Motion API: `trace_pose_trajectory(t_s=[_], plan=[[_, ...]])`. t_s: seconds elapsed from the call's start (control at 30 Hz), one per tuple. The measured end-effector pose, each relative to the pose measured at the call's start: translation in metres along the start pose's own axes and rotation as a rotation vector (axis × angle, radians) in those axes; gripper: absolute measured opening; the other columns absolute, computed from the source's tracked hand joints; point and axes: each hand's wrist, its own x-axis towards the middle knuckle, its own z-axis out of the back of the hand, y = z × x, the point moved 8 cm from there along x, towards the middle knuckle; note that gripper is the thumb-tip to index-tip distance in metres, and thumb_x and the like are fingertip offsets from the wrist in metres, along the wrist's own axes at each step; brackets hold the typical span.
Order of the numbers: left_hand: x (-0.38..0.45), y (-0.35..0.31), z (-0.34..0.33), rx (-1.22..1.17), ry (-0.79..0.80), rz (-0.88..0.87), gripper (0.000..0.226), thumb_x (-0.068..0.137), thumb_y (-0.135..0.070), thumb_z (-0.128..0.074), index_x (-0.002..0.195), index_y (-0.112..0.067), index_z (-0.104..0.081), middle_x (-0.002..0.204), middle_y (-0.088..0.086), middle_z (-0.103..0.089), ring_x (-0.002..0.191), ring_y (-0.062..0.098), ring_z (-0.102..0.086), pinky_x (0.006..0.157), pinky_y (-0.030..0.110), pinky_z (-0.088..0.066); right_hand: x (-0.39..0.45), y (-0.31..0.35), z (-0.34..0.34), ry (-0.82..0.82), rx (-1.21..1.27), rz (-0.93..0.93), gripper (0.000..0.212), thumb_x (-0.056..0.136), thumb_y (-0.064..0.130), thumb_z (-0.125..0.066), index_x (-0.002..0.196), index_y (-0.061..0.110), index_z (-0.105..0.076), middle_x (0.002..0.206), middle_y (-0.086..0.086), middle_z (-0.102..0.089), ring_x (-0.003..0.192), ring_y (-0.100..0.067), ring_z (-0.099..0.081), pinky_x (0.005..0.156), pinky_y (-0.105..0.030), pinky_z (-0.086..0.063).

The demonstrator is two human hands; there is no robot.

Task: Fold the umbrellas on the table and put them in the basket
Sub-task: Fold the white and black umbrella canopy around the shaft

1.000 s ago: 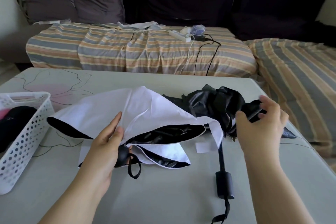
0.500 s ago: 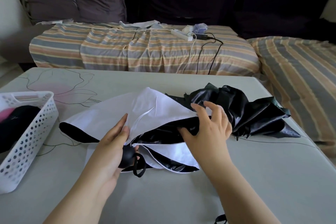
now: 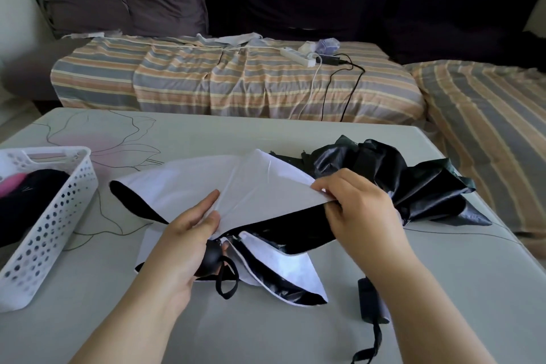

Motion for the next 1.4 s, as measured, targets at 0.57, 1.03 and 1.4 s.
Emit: trace_pose_trajectory(t_s=[0.57,1.03,1.4], plan=[[0.004,-0.003,-0.006,-0.072,0.025,-0.038,0.037,0.101,-0.018,-0.040,0.107,-0.050,-0.059,0.071,-0.019,-0.066,0.063,0.004,-0.066,0.060,0.028,-0.046,-0.044,0.009,-0.046,0.502,0.582,-0.757,0.021,0.087,0.041,-0.064,0.079,0.022,-0.066,0.061,0.015,-0.063,0.056,0.003,-0.054,0.055,-0.012,-0.041],[-0.010,0.001,-0.028,-0.074,0.099,-0.077,0.037,0.098,-0.035,-0.046,0.132,-0.049,-0.047,0.124,-0.009,-0.063,0.088,0.012,-0.071,0.068,0.032,-0.054,-0.030,0.051,-0.061,0.434,0.557,-0.438,0.011,0.090,0.014,-0.062,0.087,0.020,-0.070,0.087,0.008,-0.067,0.086,0.001,-0.056,0.074,-0.013,-0.046],[-0.014,-0.003,-0.031,-0.069,0.112,-0.071,0.042,0.098,-0.016,-0.049,0.119,-0.052,-0.051,0.099,-0.002,-0.069,0.071,0.012,-0.069,0.058,0.021,-0.052,-0.033,0.022,-0.048,0.339,0.583,-0.652,0.011,0.086,0.021,-0.066,0.076,0.025,-0.064,0.070,0.012,-0.063,0.067,0.005,-0.056,0.062,-0.010,-0.043]])
